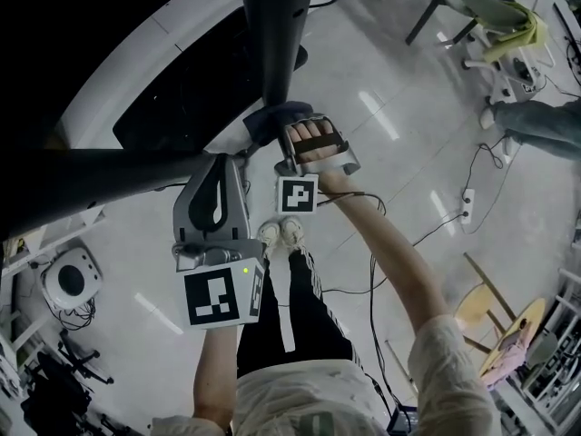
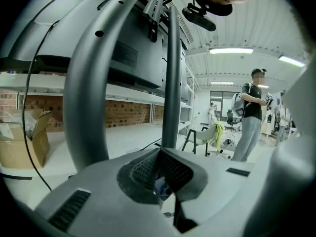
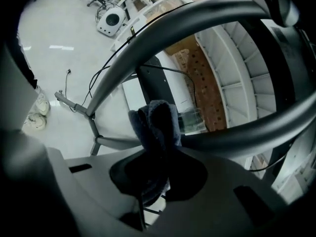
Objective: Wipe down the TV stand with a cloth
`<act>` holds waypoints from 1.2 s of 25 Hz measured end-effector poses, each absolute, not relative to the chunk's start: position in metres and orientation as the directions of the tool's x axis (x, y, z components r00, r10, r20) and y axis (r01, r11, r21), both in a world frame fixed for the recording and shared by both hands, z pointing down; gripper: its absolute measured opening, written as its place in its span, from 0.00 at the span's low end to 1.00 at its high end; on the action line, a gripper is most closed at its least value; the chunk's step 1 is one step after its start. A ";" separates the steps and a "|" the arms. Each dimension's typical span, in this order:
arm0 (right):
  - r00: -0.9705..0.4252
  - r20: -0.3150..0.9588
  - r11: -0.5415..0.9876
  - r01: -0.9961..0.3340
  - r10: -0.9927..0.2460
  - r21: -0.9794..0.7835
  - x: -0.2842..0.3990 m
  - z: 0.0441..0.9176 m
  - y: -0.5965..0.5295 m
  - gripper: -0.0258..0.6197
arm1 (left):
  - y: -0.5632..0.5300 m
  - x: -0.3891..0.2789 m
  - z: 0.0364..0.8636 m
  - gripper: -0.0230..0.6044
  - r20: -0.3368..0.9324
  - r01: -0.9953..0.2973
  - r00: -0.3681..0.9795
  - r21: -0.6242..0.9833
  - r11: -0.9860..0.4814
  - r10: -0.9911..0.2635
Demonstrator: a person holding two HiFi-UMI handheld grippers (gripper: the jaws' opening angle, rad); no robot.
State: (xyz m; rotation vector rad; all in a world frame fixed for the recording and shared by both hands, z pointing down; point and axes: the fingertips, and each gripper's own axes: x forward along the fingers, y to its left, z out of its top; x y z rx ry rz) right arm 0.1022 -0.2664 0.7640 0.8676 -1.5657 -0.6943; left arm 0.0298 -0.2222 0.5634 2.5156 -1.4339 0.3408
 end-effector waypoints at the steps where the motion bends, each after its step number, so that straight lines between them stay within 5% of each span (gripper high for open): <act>1: -0.067 0.552 0.555 -0.146 -0.831 0.819 0.102 0.768 -0.266 0.13 | -0.221 0.028 0.566 0.06 0.311 -0.866 0.492 0.083 -0.493 -0.813; 18: -0.061 0.610 0.611 -0.161 -0.790 0.775 0.104 0.806 -0.265 0.13 | -0.206 0.026 0.588 0.06 0.324 -0.874 0.482 0.110 -0.474 -0.814; 24: -0.095 0.549 0.555 -0.229 -0.831 0.800 0.094 0.707 -0.256 0.13 | -0.203 0.015 0.549 0.06 0.302 -0.871 0.488 0.105 -0.481 -0.819; 30: -0.154 0.434 0.454 -0.448 -0.888 0.771 0.087 0.541 -0.257 0.13 | -0.205 0.007 0.440 0.06 0.158 -0.865 0.501 0.057 -0.499 -0.851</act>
